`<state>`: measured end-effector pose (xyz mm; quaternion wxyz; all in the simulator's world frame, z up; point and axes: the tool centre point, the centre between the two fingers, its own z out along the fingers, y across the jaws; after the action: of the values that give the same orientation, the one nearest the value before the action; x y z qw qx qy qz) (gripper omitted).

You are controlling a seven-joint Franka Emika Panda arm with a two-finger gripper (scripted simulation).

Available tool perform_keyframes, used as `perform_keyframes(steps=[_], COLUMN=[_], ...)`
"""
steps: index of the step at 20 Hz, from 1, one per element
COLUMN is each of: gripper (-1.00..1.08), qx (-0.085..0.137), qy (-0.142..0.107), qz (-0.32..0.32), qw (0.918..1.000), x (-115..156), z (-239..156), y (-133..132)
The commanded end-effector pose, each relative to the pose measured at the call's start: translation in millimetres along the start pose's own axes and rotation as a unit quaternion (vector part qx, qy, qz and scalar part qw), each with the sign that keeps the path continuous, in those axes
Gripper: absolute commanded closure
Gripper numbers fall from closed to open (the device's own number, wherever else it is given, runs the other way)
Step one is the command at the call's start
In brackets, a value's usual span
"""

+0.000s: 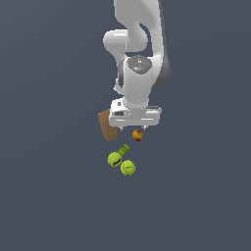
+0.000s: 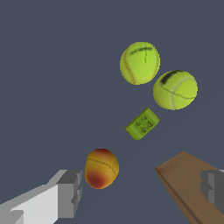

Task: Pick up a designated object from a clutter of objects.

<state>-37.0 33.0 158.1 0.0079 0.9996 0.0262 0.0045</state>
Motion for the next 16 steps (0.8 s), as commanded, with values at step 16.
perform_keyframes(steps=[16], gripper=[-0.92], qx=[0.008], qy=[-0.004], qz=[-0.008], qw=[0.9999], x=[-49.5], z=[71.8], y=[-37.7])
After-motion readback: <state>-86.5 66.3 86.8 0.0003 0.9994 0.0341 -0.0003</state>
